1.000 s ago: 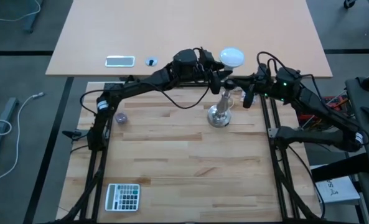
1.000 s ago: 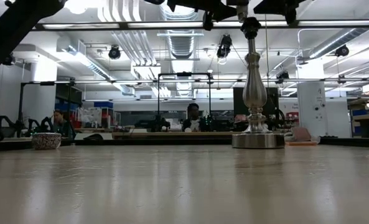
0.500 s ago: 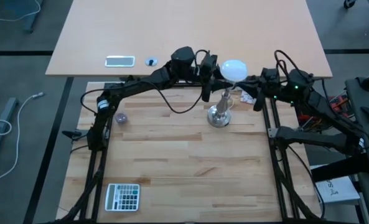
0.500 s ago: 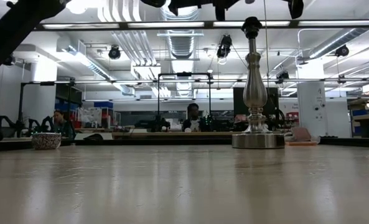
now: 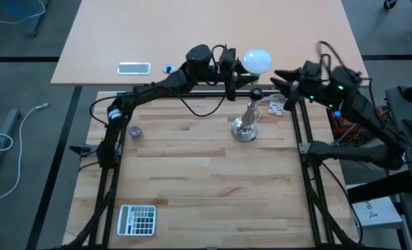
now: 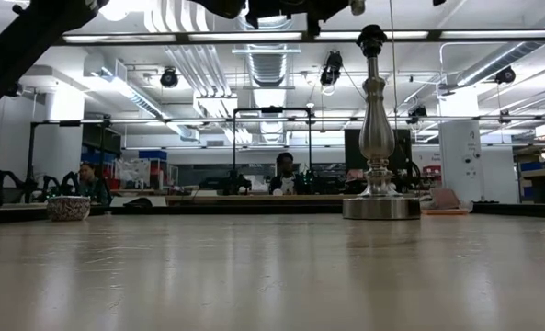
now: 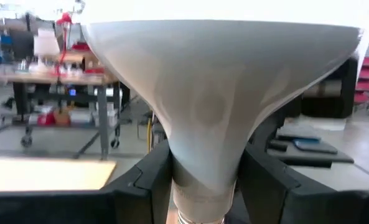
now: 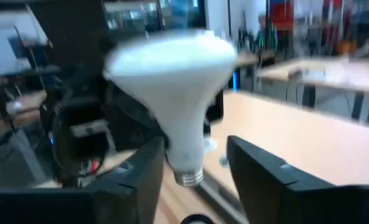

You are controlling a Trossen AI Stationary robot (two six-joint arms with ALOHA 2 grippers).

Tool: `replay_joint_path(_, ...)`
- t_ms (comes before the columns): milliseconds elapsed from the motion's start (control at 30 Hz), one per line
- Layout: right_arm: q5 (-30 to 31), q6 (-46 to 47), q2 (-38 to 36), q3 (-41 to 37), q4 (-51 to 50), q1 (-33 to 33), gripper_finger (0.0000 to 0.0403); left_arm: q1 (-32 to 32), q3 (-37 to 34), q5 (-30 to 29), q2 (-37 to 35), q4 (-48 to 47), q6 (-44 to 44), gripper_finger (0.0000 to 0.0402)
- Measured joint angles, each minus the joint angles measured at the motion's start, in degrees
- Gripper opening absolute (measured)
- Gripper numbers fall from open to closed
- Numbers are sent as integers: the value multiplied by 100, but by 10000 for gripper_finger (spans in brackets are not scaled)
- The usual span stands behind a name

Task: Screw lightbulb
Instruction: Insert the light bulb into the lamp

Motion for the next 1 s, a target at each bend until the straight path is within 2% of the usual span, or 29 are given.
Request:
replay_joint_path(133,-173,-39,462,475,-605,2,221,-18,0,-63,19,211,-160,141)
replay_joint_path(233,-283,-237,740,802,-684,2,243,-22,0,-319,20,100,-85,141)
replay_joint_path(500,-299,-374,1131,1223,-666,-1,277,-104,85,-139,26,39,-10,141)
replay_joint_path(767,-349,-467,1380,1302,-503,4,270,-240,74,-278,30,-58,167,141)
replay_joint_path(1000,-331,-511,1384,1289,-205,4,235,-284,85,-398,19,12,104,141)
